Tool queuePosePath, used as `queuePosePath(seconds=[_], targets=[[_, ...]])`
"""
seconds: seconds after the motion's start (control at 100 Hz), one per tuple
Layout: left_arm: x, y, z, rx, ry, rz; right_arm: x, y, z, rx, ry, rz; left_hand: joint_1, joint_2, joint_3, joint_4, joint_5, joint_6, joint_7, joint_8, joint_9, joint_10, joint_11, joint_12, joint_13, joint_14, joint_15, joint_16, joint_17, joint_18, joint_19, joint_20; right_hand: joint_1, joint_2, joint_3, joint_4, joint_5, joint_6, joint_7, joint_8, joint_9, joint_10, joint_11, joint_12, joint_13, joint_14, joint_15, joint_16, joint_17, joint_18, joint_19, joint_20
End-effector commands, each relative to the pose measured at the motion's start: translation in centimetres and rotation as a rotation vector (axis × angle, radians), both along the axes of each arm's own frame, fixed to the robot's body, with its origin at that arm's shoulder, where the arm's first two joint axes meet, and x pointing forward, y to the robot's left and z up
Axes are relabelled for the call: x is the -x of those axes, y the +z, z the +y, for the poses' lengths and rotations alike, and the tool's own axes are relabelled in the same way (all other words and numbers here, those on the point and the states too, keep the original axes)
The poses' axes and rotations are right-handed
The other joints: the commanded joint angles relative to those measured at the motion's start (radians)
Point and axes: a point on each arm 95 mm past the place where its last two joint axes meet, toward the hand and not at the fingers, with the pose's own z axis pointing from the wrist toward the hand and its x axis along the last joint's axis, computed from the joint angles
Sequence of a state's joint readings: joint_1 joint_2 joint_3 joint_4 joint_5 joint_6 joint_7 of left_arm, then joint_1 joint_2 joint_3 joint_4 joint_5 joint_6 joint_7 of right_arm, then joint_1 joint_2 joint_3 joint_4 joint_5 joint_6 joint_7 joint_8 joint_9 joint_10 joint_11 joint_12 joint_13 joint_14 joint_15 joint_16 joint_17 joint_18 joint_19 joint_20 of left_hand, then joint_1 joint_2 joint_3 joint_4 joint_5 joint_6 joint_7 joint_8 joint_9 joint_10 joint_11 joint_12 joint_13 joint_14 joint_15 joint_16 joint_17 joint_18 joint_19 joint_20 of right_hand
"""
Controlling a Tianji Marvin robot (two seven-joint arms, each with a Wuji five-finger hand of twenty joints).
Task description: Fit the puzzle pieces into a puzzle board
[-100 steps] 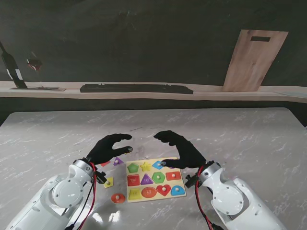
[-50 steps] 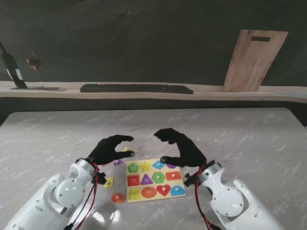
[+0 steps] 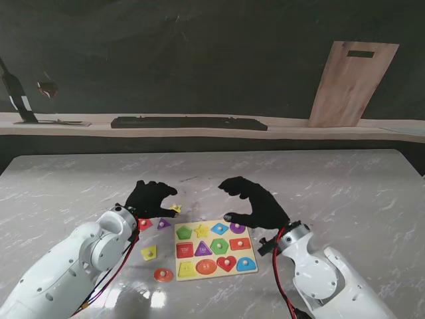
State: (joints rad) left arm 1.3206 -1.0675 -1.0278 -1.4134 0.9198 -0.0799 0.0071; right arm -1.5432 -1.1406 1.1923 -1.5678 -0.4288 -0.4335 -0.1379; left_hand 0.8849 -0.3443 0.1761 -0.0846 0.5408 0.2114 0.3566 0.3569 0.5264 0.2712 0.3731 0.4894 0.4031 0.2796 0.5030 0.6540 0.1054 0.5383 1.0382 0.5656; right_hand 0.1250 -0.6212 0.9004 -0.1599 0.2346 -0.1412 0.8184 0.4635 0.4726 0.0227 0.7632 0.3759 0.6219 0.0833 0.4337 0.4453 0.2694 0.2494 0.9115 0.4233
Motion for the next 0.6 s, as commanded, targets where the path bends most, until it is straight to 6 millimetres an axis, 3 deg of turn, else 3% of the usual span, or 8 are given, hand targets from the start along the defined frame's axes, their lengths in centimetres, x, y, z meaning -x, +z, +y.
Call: queuePosePath(seconds=[0.0, 0.17, 0.41, 0.5, 0.59], targets=[[-1.0, 0.2, 0.3, -0.006, 0.016, 0.003, 0.0, -0.2, 0.3, -0.007, 0.004, 0.012, -0.097, -0.098, 0.3, 0.015, -0.038, 0.017, 0.043, 0.015, 0.003, -0.017, 0.044, 0.03, 0.02, -0.037, 0.057, 0.032, 0.006, -0.196, 0.065, 0.03, 0.022, 0.014, -0.022, 0.025, 0.011, -0.028, 0.003, 0.015, 0.018, -0.036, -0.002, 0.006, 0.018, -0.03, 0.011, 0.023, 0.003, 0.013, 0.021, 0.019], [-3.1, -0.8, -0.1, -0.119, 0.009, -0.004, -0.2, -0.2, 0.3, -0.008, 0.0, 0.017, -0.1, -0.161, 0.474, 0.006, -0.037, 0.021, 0.163, 0.042, 0.06, -0.027, 0.155, 0.101, 0.079, -0.045, 0.18, 0.095, 0.058, -0.199, 0.184, 0.083, 0.024, 0.029, -0.035, 0.029, 0.019, -0.029, 0.009, 0.023, 0.026, -0.035, 0.002, 0.009, 0.024, -0.031, 0.023, 0.032, 0.005, 0.018, 0.031, 0.031], [-5.1, -2.2, -0.9, -0.166, 0.003, -0.009, -0.3, -0.3, 0.2, -0.009, -0.012, 0.021, -0.09, -0.174, 0.543, -0.009, 0.049, -0.01, 0.364, 0.096, 0.192, -0.047, 0.268, 0.162, 0.188, -0.05, 0.308, 0.13, 0.15, -0.189, 0.275, 0.137, 0.035, 0.049, -0.064, 0.036, 0.032, -0.032, 0.016, 0.033, 0.036, -0.033, 0.008, 0.012, 0.029, -0.029, 0.039, 0.043, 0.007, 0.021, 0.041, 0.043], [-5.5, -2.6, -1.3, -0.161, 0.001, -0.012, -0.3, -0.2, 0.2, -0.011, -0.014, 0.023, -0.027, -0.215, 0.52, -0.075, 0.059, -0.042, 0.443, 0.081, 0.219, -0.059, 0.288, 0.194, 0.207, -0.053, 0.33, 0.128, 0.168, -0.184, 0.285, 0.144, 0.043, 0.051, -0.075, 0.039, 0.036, -0.034, 0.018, 0.037, 0.039, -0.034, 0.012, 0.014, 0.031, -0.028, 0.046, 0.048, 0.01, 0.024, 0.045, 0.047], [-5.7, -3.0, -1.6, -0.163, -0.003, -0.008, -0.3, -0.2, 0.1, -0.007, -0.023, 0.02, -0.008, -0.23, 0.513, -0.091, 0.057, -0.056, 0.488, 0.06, 0.236, -0.064, 0.266, 0.25, 0.211, -0.055, 0.336, 0.122, 0.172, -0.185, 0.287, 0.147, 0.052, 0.041, -0.076, 0.042, 0.042, -0.038, 0.02, 0.04, 0.045, -0.034, 0.016, 0.016, 0.037, -0.028, 0.053, 0.051, 0.015, 0.025, 0.05, 0.051]])
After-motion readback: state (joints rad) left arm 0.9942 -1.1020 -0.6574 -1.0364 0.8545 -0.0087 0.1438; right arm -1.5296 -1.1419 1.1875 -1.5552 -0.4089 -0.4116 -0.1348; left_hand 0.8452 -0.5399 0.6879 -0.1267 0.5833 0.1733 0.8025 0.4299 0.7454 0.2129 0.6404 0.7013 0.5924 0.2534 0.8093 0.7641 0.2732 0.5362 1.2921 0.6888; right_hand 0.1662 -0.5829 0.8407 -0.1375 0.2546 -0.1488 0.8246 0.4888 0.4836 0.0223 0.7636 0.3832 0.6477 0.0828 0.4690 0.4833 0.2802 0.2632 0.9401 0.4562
